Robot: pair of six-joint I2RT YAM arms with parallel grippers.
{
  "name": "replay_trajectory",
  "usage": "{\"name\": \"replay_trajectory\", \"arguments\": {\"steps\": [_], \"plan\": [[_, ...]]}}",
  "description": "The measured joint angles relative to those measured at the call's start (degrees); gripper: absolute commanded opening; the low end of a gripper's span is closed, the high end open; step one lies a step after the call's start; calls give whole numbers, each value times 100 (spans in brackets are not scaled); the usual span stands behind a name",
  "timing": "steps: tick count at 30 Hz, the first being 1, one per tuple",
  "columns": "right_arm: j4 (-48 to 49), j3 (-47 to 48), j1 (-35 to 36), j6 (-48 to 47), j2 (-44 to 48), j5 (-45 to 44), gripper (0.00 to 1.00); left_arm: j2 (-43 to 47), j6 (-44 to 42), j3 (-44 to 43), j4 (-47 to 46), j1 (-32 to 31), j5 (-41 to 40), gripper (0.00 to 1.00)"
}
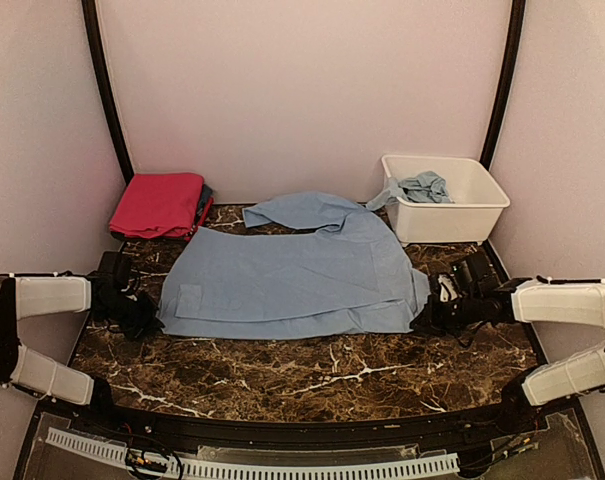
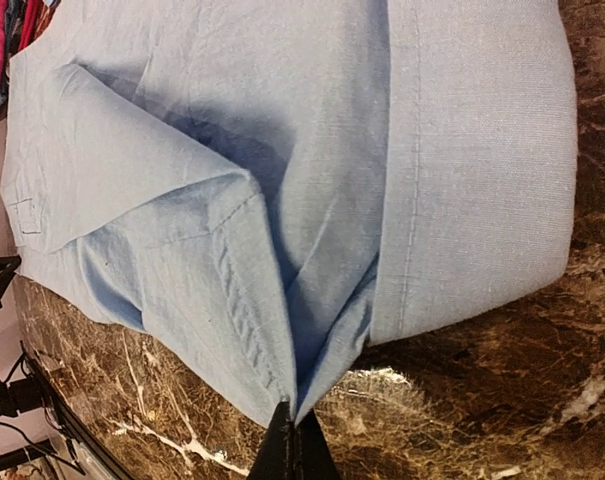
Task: Fold and stack the mixed laundry pile
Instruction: Move the 1/3-folded shirt to the center of the board.
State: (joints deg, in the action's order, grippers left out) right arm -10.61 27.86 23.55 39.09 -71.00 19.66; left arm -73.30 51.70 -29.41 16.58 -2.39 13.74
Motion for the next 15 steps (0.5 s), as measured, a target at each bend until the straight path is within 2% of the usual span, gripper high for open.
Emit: {"name": "replay_trajectory", "arguments": {"steps": [15], "plan": [[-1436, -9, -269, 210, 1508, -691, 0, 352, -442, -426, 874, 42, -361, 0]]}}
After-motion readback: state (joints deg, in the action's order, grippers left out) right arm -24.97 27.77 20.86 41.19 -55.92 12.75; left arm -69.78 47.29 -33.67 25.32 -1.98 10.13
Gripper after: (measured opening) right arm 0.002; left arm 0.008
